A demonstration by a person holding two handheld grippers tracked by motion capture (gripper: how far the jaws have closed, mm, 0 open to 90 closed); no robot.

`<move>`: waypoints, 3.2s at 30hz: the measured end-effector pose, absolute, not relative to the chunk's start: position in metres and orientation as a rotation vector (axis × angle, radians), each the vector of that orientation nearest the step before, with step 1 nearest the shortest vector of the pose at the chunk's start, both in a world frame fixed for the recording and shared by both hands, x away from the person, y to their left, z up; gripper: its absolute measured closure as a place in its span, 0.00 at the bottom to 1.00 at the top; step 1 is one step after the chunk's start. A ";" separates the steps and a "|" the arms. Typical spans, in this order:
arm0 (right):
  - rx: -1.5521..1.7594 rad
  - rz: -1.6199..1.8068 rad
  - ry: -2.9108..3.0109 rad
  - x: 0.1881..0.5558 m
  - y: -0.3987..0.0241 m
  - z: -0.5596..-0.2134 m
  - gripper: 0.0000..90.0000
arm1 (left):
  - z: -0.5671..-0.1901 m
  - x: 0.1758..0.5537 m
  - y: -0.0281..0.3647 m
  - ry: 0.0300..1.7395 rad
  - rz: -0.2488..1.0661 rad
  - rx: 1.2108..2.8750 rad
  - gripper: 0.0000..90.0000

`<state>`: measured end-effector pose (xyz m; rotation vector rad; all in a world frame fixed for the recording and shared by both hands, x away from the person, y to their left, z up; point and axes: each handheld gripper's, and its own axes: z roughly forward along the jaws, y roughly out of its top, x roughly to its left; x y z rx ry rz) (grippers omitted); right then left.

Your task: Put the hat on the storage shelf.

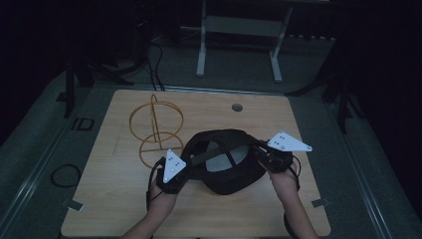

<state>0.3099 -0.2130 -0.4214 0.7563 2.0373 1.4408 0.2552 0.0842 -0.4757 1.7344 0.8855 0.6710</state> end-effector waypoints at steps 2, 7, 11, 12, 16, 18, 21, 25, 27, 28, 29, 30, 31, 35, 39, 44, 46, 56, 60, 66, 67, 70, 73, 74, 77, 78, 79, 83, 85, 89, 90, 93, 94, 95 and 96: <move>0.765 1.447 2.035 0.309 -0.216 -0.424 0.96 | -0.473 0.255 0.083 0.881 0.665 1.736 0.99; 0.788 1.449 2.042 0.307 -0.220 -0.428 0.93 | -0.466 0.256 0.082 0.855 0.650 1.737 0.99; 0.791 1.442 2.062 0.304 -0.224 -0.431 0.86 | -0.457 0.257 0.080 0.836 0.657 1.732 1.00; 0.781 1.440 2.066 0.301 -0.226 -0.433 0.82 | -0.455 0.257 0.079 0.831 0.664 1.728 1.00; 0.773 1.442 2.068 0.295 -0.228 -0.435 0.72 | -0.445 0.258 0.080 0.825 0.654 1.705 1.00; 0.762 1.447 2.074 0.290 -0.229 -0.438 0.61 | -0.437 0.259 0.079 0.823 0.652 1.686 1.00; 0.763 1.444 2.074 0.288 -0.229 -0.439 0.57 | -0.432 0.259 0.077 0.816 0.663 1.684 1.00; 0.761 1.468 2.134 0.282 -0.232 -0.447 0.43 | -0.426 0.260 0.074 0.806 0.673 1.685 1.00; 0.730 1.470 2.167 0.278 -0.233 -0.450 0.42 | -0.425 0.259 0.074 0.798 0.686 1.684 1.00; 0.719 1.470 2.183 0.275 -0.234 -0.451 0.41 | -0.424 0.259 0.074 0.801 0.683 1.682 1.00; 0.713 1.461 2.197 0.273 -0.235 -0.452 0.40 | -0.424 0.259 0.074 0.803 0.680 1.678 1.00; 0.699 1.446 2.209 0.270 -0.236 -0.453 0.39 | -0.424 0.259 0.074 0.801 0.681 1.680 1.00; 0.686 1.445 2.219 0.267 -0.237 -0.453 0.39 | -0.424 0.259 0.075 0.802 0.686 1.677 1.00; 0.656 1.478 2.247 0.255 -0.245 -0.454 0.39 | -0.422 0.259 0.079 0.805 0.684 1.656 1.00; 0.613 1.529 2.280 0.245 -0.256 -0.453 0.48 | -0.424 0.262 0.085 0.750 0.677 1.660 1.00; 0.576 1.525 2.237 0.238 -0.269 -0.440 0.57 | -0.431 0.262 0.093 0.624 0.656 1.671 0.99; 0.551 1.517 2.217 0.239 -0.271 -0.432 0.59 | -0.432 0.262 0.098 0.553 0.640 1.672 0.99; 0.349 1.492 2.230 0.250 -0.230 -0.391 0.49 | -0.429 0.262 0.110 0.347 0.477 1.681 0.99; 0.266 1.464 2.253 0.250 -0.213 -0.386 0.46 | -0.427 0.259 0.104 0.275 0.444 1.731 0.99; 0.150 1.470 2.302 0.252 -0.198 -0.383 0.58 | -0.427 0.258 0.099 0.269 0.427 1.728 0.99; 0.150 1.470 2.302 0.252 -0.198 -0.383 0.58 | -0.427 0.258 0.099 0.269 0.427 1.728 0.99; 0.127 1.452 2.339 0.254 -0.198 -0.386 0.61 | -0.426 0.259 0.101 0.287 0.442 1.718 0.99; 0.109 1.423 2.373 0.254 -0.198 -0.390 0.60 | -0.427 0.260 0.100 0.289 0.434 1.722 0.99; 0.116 1.411 2.373 0.254 -0.197 -0.391 0.60 | -0.428 0.259 0.099 0.284 0.435 1.727 0.99; 0.118 1.375 2.372 0.254 -0.195 -0.396 0.66 | -0.428 0.260 0.097 0.285 0.434 1.722 0.99; 0.117 1.372 2.374 0.254 -0.194 -0.397 0.70 | -0.428 0.260 0.097 0.286 0.431 1.718 0.99; 0.108 1.368 2.378 0.254 -0.194 -0.398 0.74 | -0.428 0.260 0.096 0.288 0.418 1.716 0.99; 0.093 1.331 2.383 0.252 -0.191 -0.399 0.92 | -0.427 0.261 0.095 0.290 0.418 1.717 0.99; 0.110 1.333 2.382 0.253 -0.191 -0.398 0.97 | -0.426 0.262 0.095 0.295 0.416 1.713 0.99; 0.153 1.435 2.350 0.251 -0.198 -0.393 0.98 | -0.426 0.264 0.098 0.314 0.419 1.714 0.99; 0.160 1.464 2.343 0.251 -0.200 -0.391 0.98 | -0.426 0.264 0.099 0.318 0.423 1.714 0.99; 0.165 1.516 2.315 0.249 -0.203 -0.384 0.98 | -0.424 0.264 0.099 0.314 0.425 1.715 0.99; 0.163 1.531 2.310 0.248 -0.204 -0.381 0.98 | -0.423 0.263 0.098 0.313 0.433 1.715 0.99; 0.160 1.550 2.305 0.248 -0.205 -0.379 0.98 | -0.422 0.263 0.098 0.310 0.443 1.714 0.99; 0.160 1.564 2.297 0.247 -0.205 -0.376 0.98 | -0.421 0.264 0.098 0.314 0.444 1.710 0.99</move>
